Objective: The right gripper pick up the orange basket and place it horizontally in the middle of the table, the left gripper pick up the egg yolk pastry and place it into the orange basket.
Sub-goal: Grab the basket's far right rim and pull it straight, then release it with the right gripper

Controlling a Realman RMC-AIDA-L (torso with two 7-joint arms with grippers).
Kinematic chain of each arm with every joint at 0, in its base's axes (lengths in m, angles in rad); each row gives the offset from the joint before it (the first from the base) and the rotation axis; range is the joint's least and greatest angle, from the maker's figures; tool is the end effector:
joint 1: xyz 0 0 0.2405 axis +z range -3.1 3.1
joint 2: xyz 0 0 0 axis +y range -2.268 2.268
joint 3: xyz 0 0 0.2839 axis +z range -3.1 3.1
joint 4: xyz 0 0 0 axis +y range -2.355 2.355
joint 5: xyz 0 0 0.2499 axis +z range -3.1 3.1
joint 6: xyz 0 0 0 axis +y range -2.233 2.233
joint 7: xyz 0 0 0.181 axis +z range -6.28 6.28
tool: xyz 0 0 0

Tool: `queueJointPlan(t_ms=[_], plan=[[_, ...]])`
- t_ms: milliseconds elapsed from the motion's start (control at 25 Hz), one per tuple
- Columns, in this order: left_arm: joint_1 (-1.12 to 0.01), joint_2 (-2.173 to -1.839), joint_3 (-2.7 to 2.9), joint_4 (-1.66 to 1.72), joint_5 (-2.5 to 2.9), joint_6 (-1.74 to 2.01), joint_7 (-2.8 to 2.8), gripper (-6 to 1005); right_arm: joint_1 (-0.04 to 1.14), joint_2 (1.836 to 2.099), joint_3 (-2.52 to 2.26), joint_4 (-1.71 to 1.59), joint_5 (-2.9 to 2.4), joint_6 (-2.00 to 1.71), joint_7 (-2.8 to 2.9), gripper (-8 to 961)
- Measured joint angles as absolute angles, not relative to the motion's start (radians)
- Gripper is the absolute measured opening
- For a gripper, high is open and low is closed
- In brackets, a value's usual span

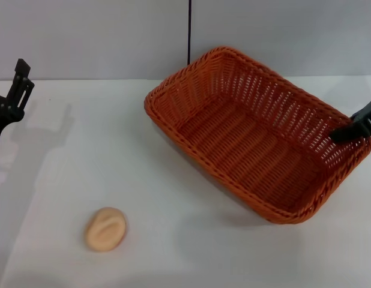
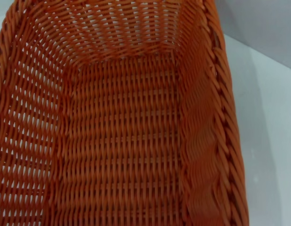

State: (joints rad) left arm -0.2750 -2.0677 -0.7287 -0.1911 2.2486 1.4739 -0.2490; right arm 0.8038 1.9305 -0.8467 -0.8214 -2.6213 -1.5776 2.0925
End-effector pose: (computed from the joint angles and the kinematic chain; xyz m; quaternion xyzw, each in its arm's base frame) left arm -0.3740 0.3262 -0.0337 -0.6560 -0.2101 -0.3997 0.6048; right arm 0.2814 0.4589 0.0239 -0.9211 0.3488 -0.1187 0.1260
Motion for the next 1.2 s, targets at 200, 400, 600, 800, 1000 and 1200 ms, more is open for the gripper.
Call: queueJointPlan(t_ms=[200,400,600,800,1000,1200], plan=[[-0.276,-2.068,-0.729,-0.19,2.247,1.473,-0.249,757,0.794,1.938,-0.844,-0.835,-2.616,-1.574,2.079,198],[-0.274,-2.068,-0.728,-0.192,2.245,1.473,-0.249,757,0.769,1.952,-0.835,-0.874,-2.59,-1.576,2.06,198],[-0.27,-2.068,-0.728,-0.193,2.245,1.472,-0.249,756,0.728,1.953,-0.835,-0.924,-2.506,-1.594,2.056,197],[-0.268,-2.068,-0.729,-0.193,2.247,1.474,-0.248,756,0.687,1.943,-0.834,-0.96,-2.414,-1.616,2.044,197],[-0.268,-2.068,-0.729,-0.193,2.248,1.475,-0.248,755,0.642,1.94,-0.83,-1.008,-2.326,-1.634,2.025,184],[-0.269,-2.068,-0.731,-0.193,2.249,1.477,-0.248,755,0.611,1.94,-0.796,-1.037,-2.252,-1.654,1.992,171]])
